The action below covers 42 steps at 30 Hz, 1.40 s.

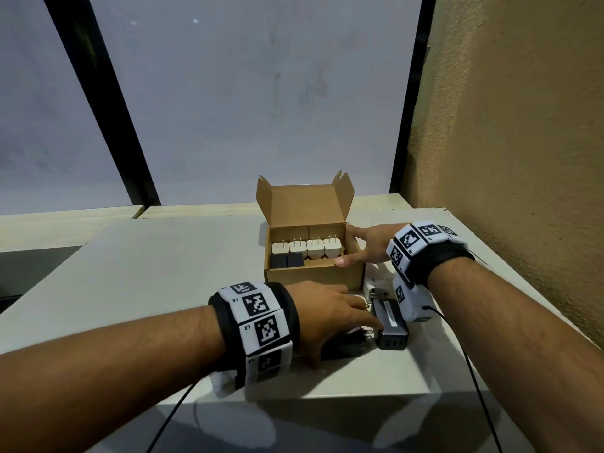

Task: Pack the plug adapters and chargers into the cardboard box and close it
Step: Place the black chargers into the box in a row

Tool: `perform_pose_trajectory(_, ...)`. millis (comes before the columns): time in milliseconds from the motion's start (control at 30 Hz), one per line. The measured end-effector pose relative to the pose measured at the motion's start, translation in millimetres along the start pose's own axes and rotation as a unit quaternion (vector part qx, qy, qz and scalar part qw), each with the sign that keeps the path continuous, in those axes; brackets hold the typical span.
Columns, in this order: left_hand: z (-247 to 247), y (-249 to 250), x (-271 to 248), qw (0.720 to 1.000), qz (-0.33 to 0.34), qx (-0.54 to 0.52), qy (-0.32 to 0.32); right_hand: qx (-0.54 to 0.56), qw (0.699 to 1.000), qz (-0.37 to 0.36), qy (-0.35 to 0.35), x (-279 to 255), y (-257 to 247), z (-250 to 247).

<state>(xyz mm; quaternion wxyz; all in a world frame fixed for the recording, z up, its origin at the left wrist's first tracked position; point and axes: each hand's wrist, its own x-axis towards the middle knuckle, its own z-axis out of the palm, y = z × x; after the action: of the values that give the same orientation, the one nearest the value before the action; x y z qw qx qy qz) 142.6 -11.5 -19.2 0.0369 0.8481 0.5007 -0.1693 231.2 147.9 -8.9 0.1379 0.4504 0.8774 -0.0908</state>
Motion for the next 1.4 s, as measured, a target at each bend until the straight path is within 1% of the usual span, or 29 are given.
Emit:
perform_pose_trajectory(100, -1, -1, 2, 1.0, 0.007, -0.012, 0.009, 0.002, 1.0, 0.001, -0.001, 2, 2, 2)
perform_pose_trajectory(200, -5, -6, 5, 1.0, 0.018, -0.022, 0.003, 0.002, 1.0, 0.005, -0.004, 3, 1, 1)
perform_pose_trajectory(267, -8, -10, 3, 0.999, 0.01, -0.031, 0.014, 0.0, 1.0, 0.005, -0.006, 4, 1, 1)
perform_pose_trajectory(367, -16, -19, -5, 0.997, 0.013, -0.029, 0.073, -0.009, 1.0, 0.001, -0.005, 4, 3, 1)
perform_pose_trajectory(433, -24, -31, -12, 0.991, 0.016, -0.068, 0.118, -0.014, 1.0, -0.002, -0.002, 5, 4, 0)
perform_pose_trajectory(467, -27, -38, -15, 0.985, 0.006, -0.096, 0.143, -0.014, 1.0, -0.004, 0.0, 6, 4, 0)
perform_pose_trajectory(533, -32, -56, -20, 0.968, -0.047, -0.151, 0.193, -0.005, 1.0, -0.006, -0.001, 5, 4, 0)
perform_pose_trajectory(633, -38, -83, -19, 0.926, -0.153, -0.209, 0.272, 0.018, 1.0, 0.0, -0.009, 4, 4, 2)
perform_pose_trajectory(700, -36, -97, -13, 0.903, -0.2, -0.235, 0.298, 0.028, 1.0, 0.005, -0.011, 6, 4, 4)
perform_pose_trajectory(733, -33, -103, -9, 0.899, -0.213, -0.241, 0.296, 0.03, 0.999, 0.005, -0.013, 7, 5, 4)
perform_pose_trajectory(800, -27, -110, 2, 0.904, -0.226, -0.241, 0.272, 0.029, 0.999, 0.005, -0.014, 8, 5, 4)
perform_pose_trajectory(867, -20, -114, 13, 0.912, -0.228, -0.234, 0.248, 0.024, 1.0, 0.004, -0.013, 8, 5, 4)
perform_pose_trajectory(967, -12, -116, 26, 0.916, -0.23, -0.234, 0.231, 0.017, 1.0, -0.001, -0.012, 5, 4, 2)
perform_pose_trajectory(1100, -4, -117, 36, 0.915, -0.244, -0.24, 0.215, 0.013, 1.0, -0.004, -0.009, 4, 4, 2)
perform_pose_trajectory(1400, 1, -122, 38, 0.906, -0.286, -0.259, 0.172, 0.007, 1.0, 0.004, -0.012, 4, 3, 2)
